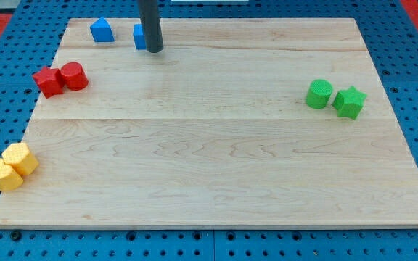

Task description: Move your arm away from blue cube

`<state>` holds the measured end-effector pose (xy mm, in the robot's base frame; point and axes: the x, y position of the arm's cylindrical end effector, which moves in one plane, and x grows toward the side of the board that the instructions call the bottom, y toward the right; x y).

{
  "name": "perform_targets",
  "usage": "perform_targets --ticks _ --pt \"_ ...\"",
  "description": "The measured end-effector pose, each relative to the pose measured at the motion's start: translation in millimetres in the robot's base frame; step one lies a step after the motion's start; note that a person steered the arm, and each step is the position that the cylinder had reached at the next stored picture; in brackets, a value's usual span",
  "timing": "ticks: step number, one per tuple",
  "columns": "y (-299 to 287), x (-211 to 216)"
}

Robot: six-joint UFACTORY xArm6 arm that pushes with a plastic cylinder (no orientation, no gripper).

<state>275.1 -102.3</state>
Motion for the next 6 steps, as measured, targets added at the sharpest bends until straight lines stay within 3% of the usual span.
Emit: perform_targets --ticks 1,3,4,5,6 --pt "30 22" --pt "160 192" --pt "229 207" --pt "296 191" --pt "321 153"
